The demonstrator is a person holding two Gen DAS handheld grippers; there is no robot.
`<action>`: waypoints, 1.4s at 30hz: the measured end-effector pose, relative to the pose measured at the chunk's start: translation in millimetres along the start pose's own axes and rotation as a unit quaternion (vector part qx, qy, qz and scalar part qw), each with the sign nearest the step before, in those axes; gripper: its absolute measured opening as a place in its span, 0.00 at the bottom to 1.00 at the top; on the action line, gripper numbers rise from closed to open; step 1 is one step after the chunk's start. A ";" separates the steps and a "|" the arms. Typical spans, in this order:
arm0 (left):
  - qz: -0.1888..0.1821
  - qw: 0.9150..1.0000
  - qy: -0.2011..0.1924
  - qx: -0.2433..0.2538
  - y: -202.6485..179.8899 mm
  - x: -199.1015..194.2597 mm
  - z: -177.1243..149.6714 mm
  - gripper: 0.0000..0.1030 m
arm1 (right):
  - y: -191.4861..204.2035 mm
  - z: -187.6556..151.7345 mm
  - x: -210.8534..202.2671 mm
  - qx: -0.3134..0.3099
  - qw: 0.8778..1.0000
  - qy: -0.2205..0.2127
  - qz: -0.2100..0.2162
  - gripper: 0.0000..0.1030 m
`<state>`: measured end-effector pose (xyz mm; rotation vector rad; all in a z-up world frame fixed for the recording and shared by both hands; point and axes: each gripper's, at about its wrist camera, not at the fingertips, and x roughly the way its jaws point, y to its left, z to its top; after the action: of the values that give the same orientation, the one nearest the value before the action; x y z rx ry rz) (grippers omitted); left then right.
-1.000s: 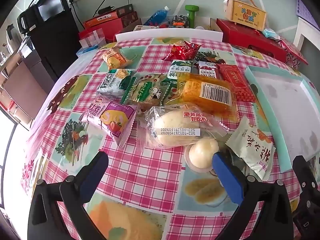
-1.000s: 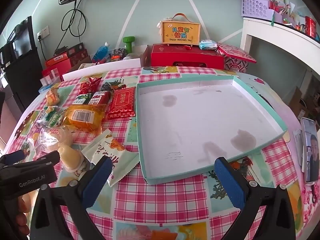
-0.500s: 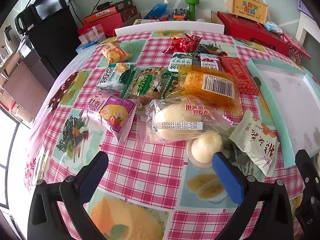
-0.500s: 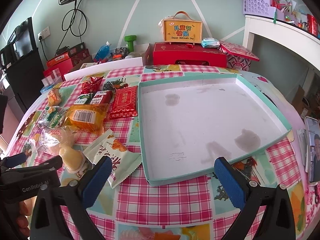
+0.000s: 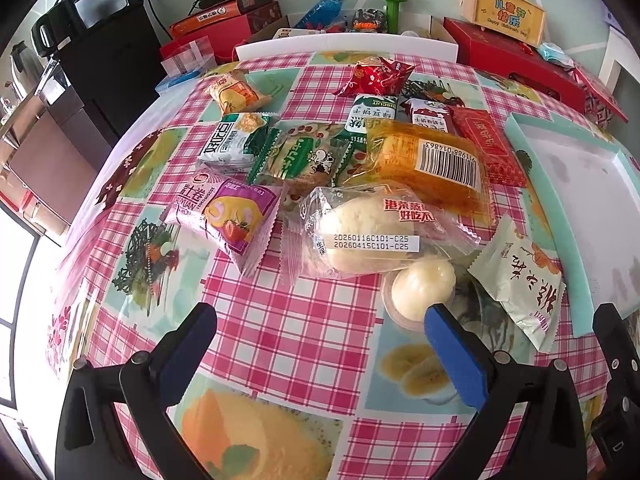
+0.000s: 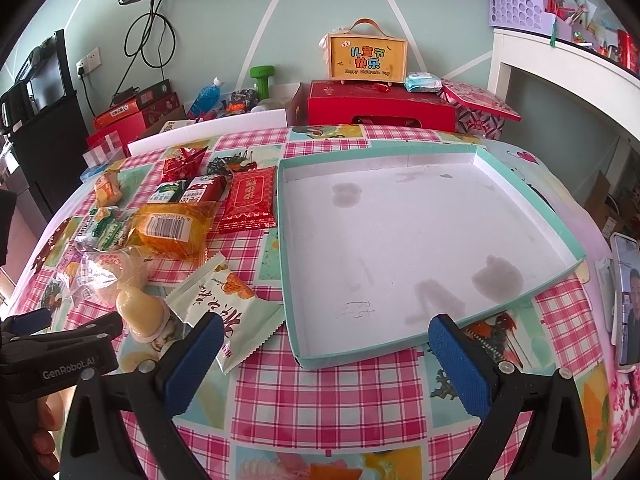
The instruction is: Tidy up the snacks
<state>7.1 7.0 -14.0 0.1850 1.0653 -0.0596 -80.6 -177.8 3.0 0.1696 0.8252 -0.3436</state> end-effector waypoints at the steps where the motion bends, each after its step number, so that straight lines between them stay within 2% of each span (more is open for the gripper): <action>1: 0.000 1.000 0.000 0.000 0.0 0.0 0.0 1.00 | 0.1 0.5 0.3 0.000 1.000 0.000 0.000 1.00; 42: 0.002 1.000 0.009 0.000 -0.5 3.5 0.6 1.00 | 1.5 0.2 3.9 -0.004 1.000 0.009 0.002 1.00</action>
<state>9.3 6.6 -16.9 0.1886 1.0830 -0.0545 -77.5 -177.3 0.2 0.1664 0.8436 -0.3360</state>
